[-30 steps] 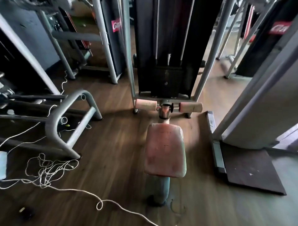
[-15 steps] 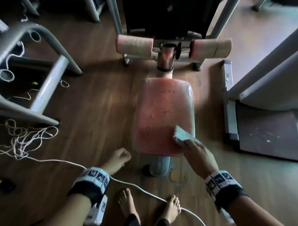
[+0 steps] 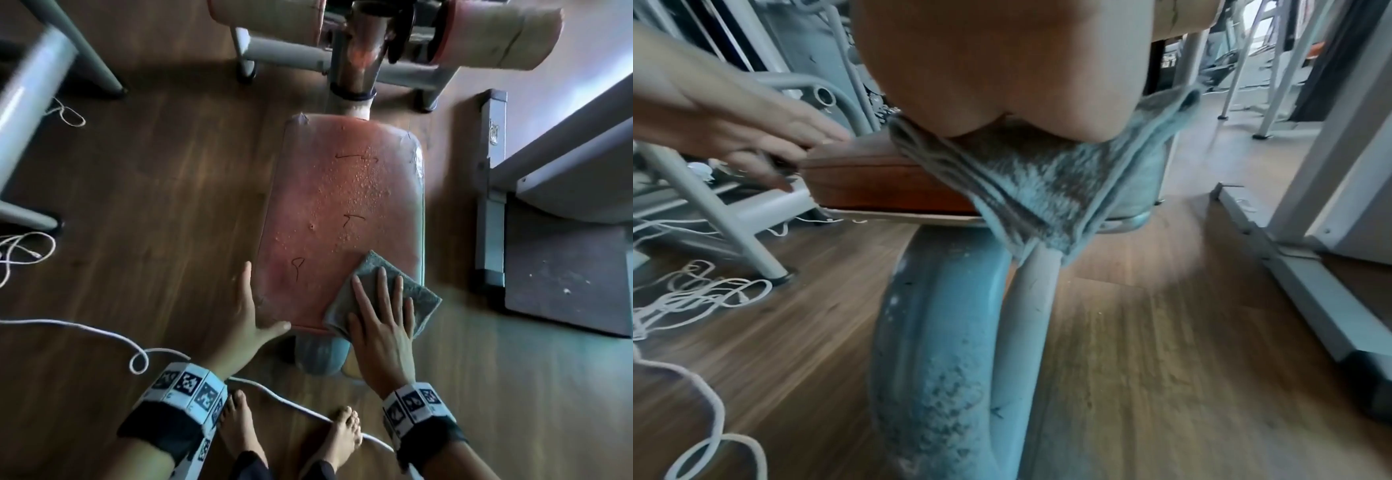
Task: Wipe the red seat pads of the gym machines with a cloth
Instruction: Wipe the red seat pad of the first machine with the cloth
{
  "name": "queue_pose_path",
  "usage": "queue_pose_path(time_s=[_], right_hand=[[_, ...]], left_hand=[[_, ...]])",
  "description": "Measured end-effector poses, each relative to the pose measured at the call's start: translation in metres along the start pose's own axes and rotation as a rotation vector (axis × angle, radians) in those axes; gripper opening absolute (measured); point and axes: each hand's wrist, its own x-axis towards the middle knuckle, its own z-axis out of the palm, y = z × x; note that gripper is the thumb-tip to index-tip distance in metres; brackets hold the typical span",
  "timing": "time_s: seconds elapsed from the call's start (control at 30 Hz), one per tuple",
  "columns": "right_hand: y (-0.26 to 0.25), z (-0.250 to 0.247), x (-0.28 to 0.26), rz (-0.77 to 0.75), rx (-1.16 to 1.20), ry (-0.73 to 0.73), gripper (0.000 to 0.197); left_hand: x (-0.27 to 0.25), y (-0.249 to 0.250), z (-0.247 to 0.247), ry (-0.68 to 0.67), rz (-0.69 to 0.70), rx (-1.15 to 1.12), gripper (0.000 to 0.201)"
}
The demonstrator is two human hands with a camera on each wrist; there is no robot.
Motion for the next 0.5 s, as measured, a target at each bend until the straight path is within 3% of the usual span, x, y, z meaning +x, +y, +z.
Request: queue_pose_path(time_s=[0.2,0.37,0.5], right_hand=[[-0.024,0.003,0.034,-0.245,-0.116,-0.073,0.055],[-0.019,-0.002,0.053,-0.244,-0.166,-0.063,0.058],[-0.003,-0.006,0.043,-0.089,-0.137,-0.003,0.059]], left_hand=[[0.016,0.007,0.011,0.01,0.057,0.129,0.135],[0.02,0.002,0.009,-0.045,0.071,0.071,0.132],[0.021,0.001,0.009,-0.047,0.08,0.08,0.132]])
